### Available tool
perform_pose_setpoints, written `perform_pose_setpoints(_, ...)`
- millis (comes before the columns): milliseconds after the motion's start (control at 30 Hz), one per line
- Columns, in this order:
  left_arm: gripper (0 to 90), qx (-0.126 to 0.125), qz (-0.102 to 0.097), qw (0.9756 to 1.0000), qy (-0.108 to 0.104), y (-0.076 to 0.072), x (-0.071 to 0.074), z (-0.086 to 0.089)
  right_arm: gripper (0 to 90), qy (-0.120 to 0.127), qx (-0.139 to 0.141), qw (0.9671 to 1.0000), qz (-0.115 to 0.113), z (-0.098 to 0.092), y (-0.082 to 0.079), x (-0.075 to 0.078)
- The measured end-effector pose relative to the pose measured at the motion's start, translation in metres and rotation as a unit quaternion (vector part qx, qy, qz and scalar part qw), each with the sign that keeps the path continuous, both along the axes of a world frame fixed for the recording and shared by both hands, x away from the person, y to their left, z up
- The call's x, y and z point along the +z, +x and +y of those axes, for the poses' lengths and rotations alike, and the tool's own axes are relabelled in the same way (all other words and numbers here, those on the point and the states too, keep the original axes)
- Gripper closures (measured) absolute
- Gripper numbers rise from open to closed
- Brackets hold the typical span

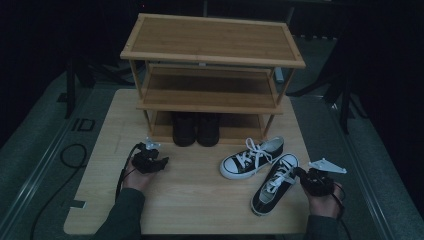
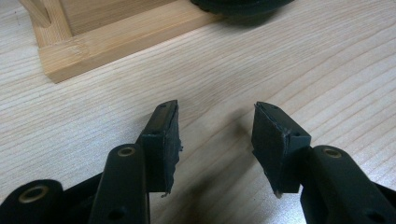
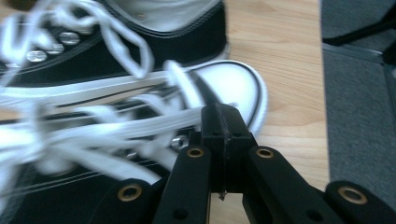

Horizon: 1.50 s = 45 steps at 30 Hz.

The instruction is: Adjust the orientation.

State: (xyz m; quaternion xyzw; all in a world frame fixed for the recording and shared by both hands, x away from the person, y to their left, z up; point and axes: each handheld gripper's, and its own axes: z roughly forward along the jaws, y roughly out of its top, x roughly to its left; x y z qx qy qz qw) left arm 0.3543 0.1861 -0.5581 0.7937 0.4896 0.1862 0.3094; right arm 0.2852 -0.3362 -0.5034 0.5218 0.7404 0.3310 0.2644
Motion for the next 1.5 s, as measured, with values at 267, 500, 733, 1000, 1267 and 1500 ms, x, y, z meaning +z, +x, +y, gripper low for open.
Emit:
perform_pose_setpoints(267, 51.3, 0.002, -0.002, 1.0000, -0.002, -0.001, -0.001, 0.000, 90.0, -0.001, 0.066, 0.9978, 0.005, 0.019, -0.017, 0.015)
perform_pose_setpoints(500, 51.3, -0.001, -0.002, 1.0000, -0.002, -0.001, -0.001, -0.001, 90.0, 0.008, 0.098, 0.9951, -0.006, 0.034, -0.028, 0.028)
perform_pose_setpoints(733, 51.3, 0.000, -0.003, 1.0000, -0.003, -0.001, -0.001, -0.001, 90.0, 0.010, 0.127, 0.9918, -0.011, 0.046, -0.034, 0.033)
perform_pose_setpoints(1000, 51.3, -0.001, -0.004, 1.0000, -0.004, -0.001, -0.001, -0.002, 90.0, 0.004, 0.161, 0.9870, -0.002, 0.066, -0.031, 0.031)
perform_pose_setpoints(1267, 51.3, -0.003, -0.004, 1.0000, -0.003, -0.002, -0.001, -0.002, 90.0, -0.018, 0.177, 0.9838, 0.027, 0.086, -0.022, 0.015)
perform_pose_setpoints(1500, 51.3, -0.003, -0.004, 1.0000, -0.003, -0.002, -0.001, -0.002, 90.0, -0.017, 0.176, 0.9834, 0.040, 0.079, -0.030, 0.008)
